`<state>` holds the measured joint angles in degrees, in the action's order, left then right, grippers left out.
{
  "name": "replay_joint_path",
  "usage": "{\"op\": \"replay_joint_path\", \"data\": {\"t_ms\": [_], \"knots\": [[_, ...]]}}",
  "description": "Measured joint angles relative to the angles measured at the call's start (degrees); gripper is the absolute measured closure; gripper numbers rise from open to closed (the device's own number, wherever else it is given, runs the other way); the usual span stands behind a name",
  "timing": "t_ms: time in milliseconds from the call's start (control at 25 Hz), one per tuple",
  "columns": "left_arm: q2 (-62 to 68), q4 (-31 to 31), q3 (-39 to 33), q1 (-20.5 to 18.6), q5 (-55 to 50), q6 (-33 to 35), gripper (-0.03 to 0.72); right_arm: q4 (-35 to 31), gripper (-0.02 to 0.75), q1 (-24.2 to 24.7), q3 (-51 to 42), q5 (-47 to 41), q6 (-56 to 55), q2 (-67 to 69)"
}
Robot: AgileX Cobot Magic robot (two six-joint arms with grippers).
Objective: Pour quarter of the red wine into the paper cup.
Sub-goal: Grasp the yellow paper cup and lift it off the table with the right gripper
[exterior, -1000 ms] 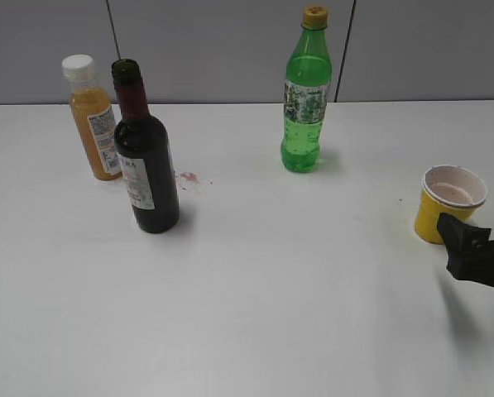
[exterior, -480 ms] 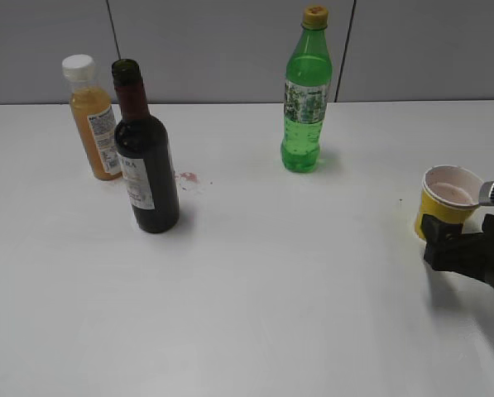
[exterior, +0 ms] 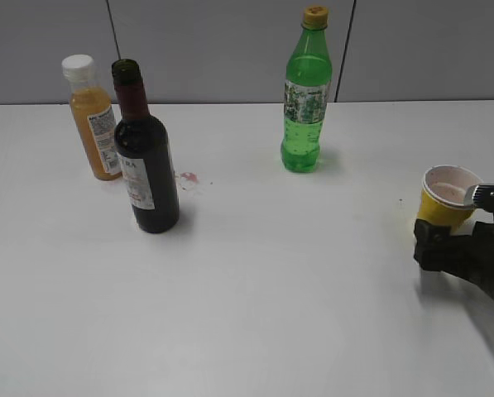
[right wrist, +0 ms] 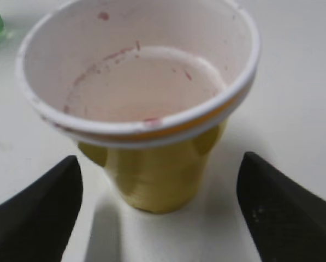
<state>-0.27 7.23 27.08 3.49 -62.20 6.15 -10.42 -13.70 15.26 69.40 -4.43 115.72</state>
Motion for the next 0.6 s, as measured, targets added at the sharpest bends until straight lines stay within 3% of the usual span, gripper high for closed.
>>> {"op": "replay_joint_path", "data": {"t_ms": [600], "knots": [[0.0, 0.0, 0.0, 0.0, 0.0, 0.0, 0.105, -2.0, 0.071, 0.0, 8.7, 2.8, 0.1, 9.6]]}}
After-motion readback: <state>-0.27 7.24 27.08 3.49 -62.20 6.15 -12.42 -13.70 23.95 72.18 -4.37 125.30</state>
